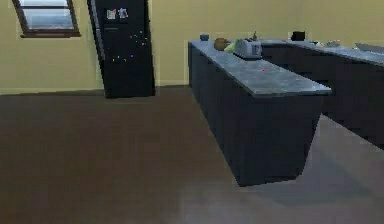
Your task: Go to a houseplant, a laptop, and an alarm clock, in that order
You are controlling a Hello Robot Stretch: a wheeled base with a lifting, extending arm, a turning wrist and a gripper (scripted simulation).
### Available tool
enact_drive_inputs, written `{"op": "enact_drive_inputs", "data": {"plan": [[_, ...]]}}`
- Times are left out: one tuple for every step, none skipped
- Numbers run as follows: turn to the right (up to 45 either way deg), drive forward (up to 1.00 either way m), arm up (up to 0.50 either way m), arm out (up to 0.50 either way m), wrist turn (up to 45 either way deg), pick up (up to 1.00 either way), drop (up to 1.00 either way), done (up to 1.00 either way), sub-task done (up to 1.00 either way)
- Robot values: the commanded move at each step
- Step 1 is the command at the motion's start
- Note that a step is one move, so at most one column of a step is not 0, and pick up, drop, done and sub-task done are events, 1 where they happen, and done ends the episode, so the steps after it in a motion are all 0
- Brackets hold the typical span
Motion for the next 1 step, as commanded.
{"op": "enact_drive_inputs", "data": {"plan": [[-30.0, 0.00, 0.00, 0.00, 0.0, 0.00, 0.00, 0.00, 0.00]]}}
